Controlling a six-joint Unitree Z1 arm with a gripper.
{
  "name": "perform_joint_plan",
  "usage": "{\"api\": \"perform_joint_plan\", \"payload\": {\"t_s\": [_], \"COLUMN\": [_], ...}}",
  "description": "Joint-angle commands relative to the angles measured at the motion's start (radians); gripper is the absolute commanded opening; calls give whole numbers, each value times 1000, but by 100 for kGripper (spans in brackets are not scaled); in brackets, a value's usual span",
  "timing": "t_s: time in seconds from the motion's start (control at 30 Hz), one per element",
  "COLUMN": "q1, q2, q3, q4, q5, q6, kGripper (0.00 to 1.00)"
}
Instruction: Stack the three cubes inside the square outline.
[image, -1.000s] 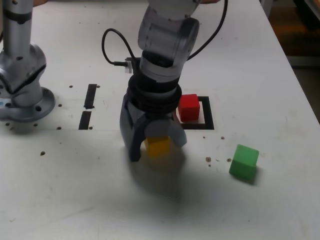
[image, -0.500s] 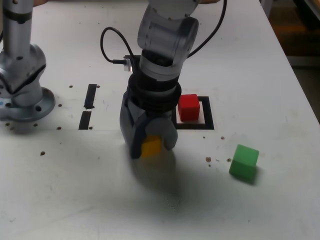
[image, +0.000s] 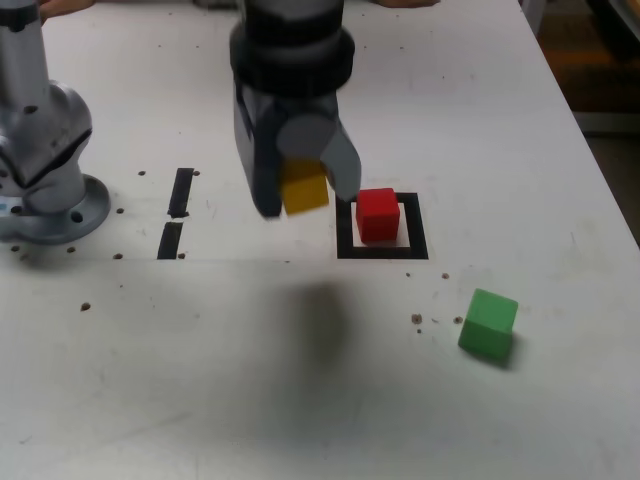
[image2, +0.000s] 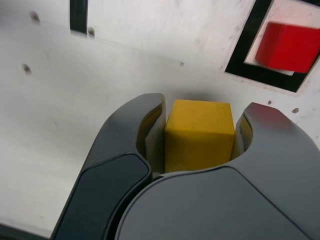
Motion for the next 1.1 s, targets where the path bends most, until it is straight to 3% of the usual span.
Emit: {"api": "perform_joint_plan", "payload": {"t_s": [0.0,0.17,0.47,1.07], "q1": [28,113,180,256], "q2": [27,100,222,244], "q3": [-181,-328,-312,-155], "q4": [153,216,129,2], "q5": [23,43,59,2], "q6": [67,180,223,279], "kGripper": [10,10,10,10]}}
